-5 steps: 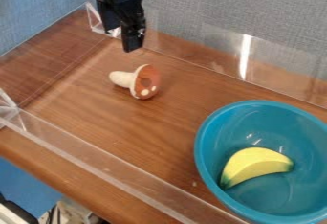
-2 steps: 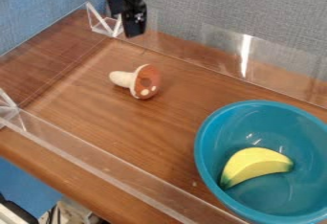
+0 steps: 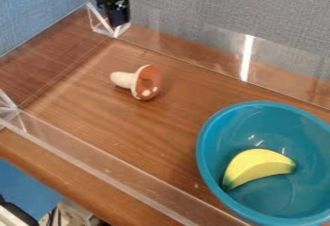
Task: Remove the mushroom from the blue bowl and put it on the table
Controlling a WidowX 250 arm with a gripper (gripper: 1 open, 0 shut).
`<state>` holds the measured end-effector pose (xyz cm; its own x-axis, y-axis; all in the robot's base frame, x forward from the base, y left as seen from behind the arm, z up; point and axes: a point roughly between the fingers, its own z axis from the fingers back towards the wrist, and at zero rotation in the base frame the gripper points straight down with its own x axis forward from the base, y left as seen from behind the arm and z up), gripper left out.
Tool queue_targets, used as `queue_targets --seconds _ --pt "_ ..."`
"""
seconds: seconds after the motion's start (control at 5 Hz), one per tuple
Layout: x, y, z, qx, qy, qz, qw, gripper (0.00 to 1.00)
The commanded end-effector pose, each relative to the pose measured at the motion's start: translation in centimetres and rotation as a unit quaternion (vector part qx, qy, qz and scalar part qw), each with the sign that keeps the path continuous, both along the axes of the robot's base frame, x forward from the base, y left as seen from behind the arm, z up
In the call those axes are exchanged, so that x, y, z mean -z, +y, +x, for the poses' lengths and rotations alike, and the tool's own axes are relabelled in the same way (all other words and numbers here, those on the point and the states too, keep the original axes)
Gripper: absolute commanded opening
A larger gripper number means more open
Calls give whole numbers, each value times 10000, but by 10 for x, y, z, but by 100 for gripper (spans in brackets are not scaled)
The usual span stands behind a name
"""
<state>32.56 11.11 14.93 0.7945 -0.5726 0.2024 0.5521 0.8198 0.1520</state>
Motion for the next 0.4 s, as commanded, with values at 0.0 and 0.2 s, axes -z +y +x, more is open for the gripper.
queue_targets --seconds 0.0,0.2 --pt "-27 -8 -2 -208 -424 102 9988 100" --pt "-22 -23 -1 -248 -408 37 9989 100"
